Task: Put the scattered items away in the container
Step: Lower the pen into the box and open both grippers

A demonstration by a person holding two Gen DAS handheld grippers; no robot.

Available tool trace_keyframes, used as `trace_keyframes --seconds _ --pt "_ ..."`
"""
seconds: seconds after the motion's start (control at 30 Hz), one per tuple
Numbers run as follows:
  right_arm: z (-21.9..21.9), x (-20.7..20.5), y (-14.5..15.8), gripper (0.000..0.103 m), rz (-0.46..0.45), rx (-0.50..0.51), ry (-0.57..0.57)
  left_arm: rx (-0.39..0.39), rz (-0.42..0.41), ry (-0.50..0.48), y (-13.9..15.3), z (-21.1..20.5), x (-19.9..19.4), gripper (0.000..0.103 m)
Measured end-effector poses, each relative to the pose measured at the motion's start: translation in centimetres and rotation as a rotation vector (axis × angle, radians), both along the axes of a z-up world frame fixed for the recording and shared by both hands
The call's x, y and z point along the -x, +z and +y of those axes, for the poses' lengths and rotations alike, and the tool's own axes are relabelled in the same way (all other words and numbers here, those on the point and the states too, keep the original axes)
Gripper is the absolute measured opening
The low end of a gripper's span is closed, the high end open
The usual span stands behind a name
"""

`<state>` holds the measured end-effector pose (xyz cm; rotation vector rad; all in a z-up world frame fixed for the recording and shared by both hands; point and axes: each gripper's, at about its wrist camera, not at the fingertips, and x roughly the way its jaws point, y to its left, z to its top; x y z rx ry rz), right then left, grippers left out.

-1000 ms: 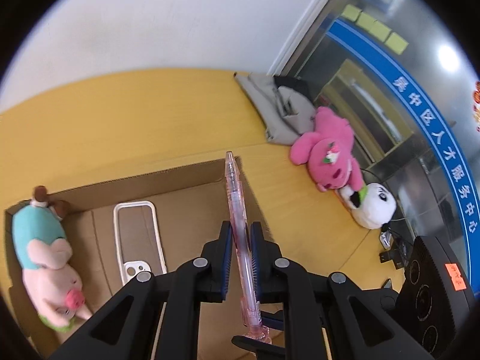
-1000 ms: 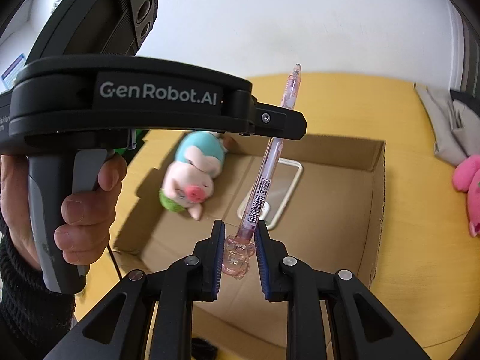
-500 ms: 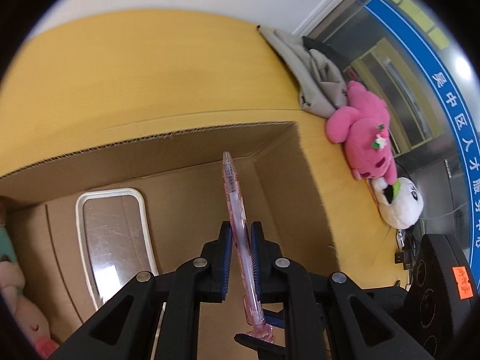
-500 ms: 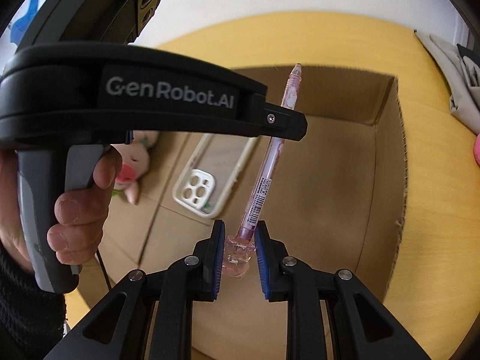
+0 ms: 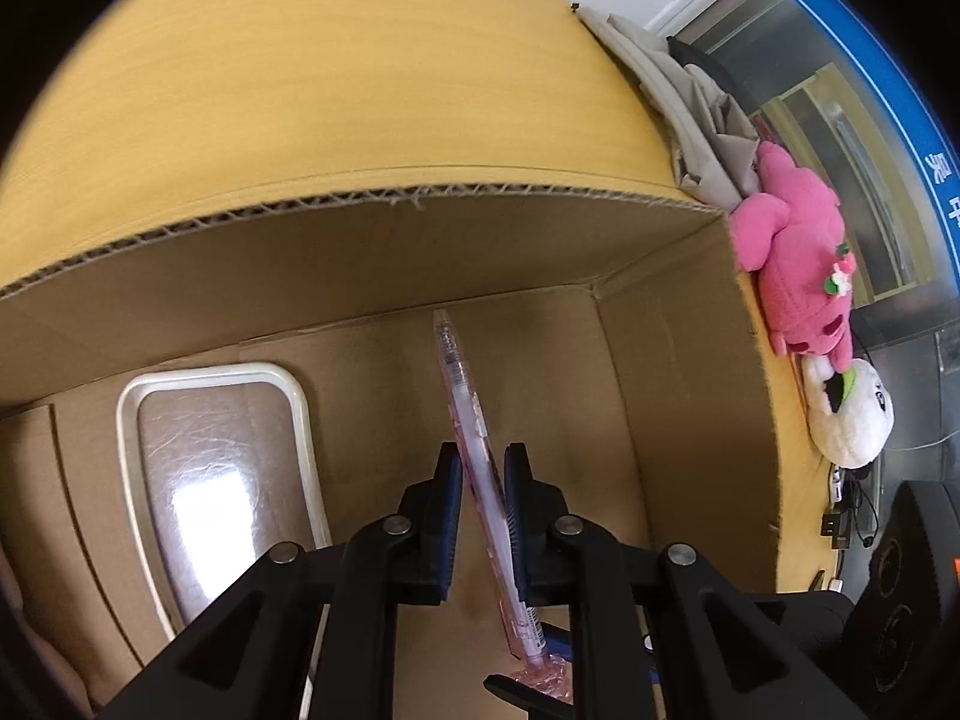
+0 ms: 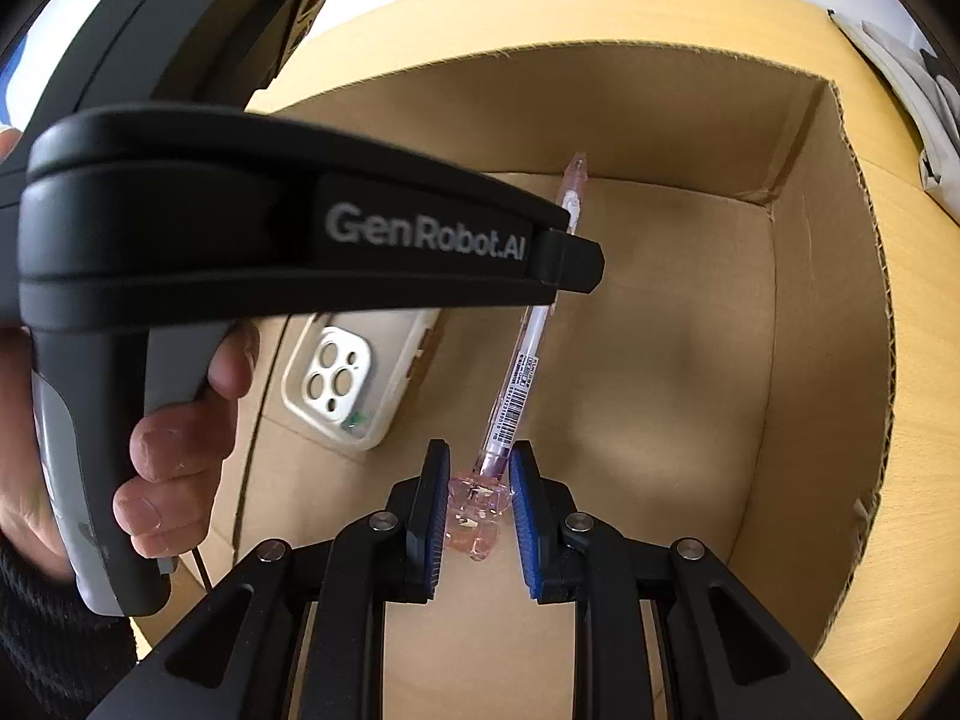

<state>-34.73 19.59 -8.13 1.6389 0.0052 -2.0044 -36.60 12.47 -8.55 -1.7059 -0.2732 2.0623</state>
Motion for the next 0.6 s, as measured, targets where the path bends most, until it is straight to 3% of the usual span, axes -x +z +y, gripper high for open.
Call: trace_keyframes --seconds 0.3,0.4,0.47,0.53,0.57,0.6 --pt "0.1 0.6 -1.0 0.022 -0.011 -0.013 -0.003 0.004 0.016 -0.012 -0.3 0.0 0.2 0.014" --pt "0.4 0.8 -0.9 0.023 -0.009 -0.02 -0.013 0.014 0.038 -0.005 0.0 -0.1 0.0 0.028" --pt "0.6 0.8 -0.9 0.023 -0.014 -0.015 -0.016 0.026 0.056 0.01 0.5 -0.3 -0.2 0.044" --pt "1.0 0.8 -0.6 0.024 -0.003 -0.013 -0.031 0.007 0.067 0.021 1.2 -0.7 -0.3 0.044" --pt "1.2 0.8 -0.3 0.035 0.003 -0.007 -0.036 0.006 0.078 0.024 1.6 -0.8 -0.5 0.045" --pt "1.4 0.8 0.0 0.052 0.015 -0.006 -0.046 0.011 0.091 0.026 2.0 -0.9 -0.7 0.045"
